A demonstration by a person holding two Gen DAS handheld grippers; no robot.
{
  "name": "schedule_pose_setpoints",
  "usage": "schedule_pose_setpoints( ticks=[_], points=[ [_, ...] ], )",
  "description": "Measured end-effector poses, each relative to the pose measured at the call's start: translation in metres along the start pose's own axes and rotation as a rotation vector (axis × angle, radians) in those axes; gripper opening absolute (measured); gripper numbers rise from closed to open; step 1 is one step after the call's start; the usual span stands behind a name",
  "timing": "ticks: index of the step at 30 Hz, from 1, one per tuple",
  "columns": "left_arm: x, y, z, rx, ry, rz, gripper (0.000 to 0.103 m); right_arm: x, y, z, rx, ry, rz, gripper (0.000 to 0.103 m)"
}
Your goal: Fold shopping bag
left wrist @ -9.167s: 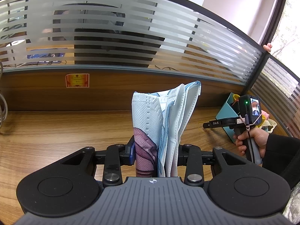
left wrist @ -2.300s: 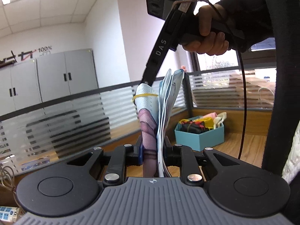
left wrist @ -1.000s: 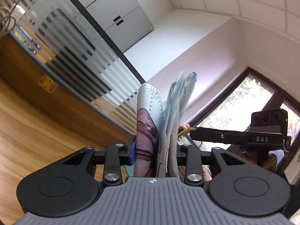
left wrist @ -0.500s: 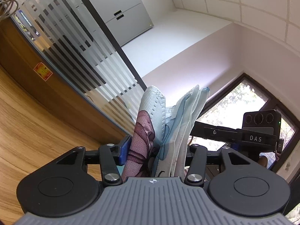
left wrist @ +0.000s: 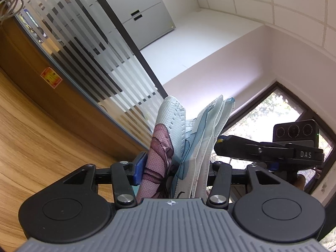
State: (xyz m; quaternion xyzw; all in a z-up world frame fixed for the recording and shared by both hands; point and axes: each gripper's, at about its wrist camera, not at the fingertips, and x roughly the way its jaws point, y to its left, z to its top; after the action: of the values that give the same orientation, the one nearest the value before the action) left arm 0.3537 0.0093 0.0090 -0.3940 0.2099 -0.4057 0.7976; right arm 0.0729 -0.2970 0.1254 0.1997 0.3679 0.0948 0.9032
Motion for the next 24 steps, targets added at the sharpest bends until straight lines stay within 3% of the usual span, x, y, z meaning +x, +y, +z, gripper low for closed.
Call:
schedule_pose_setpoints(
  ticks=[5, 9, 12, 14, 17, 20, 24],
  points=[
    [0.004, -0.007, -0.001, 0.066, 0.017, 0.018, 0.035, 0.002, 0.005, -0.001, 0.017, 0.004, 0.043, 0.001],
    [0.010, -0.019, -0.004, 0.183, 0.050, 0.045, 0.034, 0.004, 0.007, 0.000, 0.047, 0.006, 0.075, 0.002],
    [0.019, -0.033, -0.009, 0.315, 0.109, 0.072, 0.033, 0.003, 0.005, 0.005, 0.091, -0.012, 0.093, 0.002],
    [0.031, -0.047, -0.022, 0.467, 0.193, 0.092, 0.033, 0.000, 0.005, 0.009, 0.117, -0.027, 0.126, 0.000],
    [0.041, -0.066, -0.050, 0.686, 0.279, 0.048, 0.031, -0.005, 0.011, 0.019, 0.142, -0.057, 0.190, 0.000],
    [0.043, -0.072, -0.057, 0.727, 0.288, 0.014, 0.031, -0.011, 0.014, 0.025, 0.137, -0.077, 0.199, 0.001],
    [0.039, -0.060, -0.049, 0.662, 0.255, 0.038, 0.031, -0.021, 0.013, 0.026, 0.108, -0.090, 0.140, 0.001]
  ],
)
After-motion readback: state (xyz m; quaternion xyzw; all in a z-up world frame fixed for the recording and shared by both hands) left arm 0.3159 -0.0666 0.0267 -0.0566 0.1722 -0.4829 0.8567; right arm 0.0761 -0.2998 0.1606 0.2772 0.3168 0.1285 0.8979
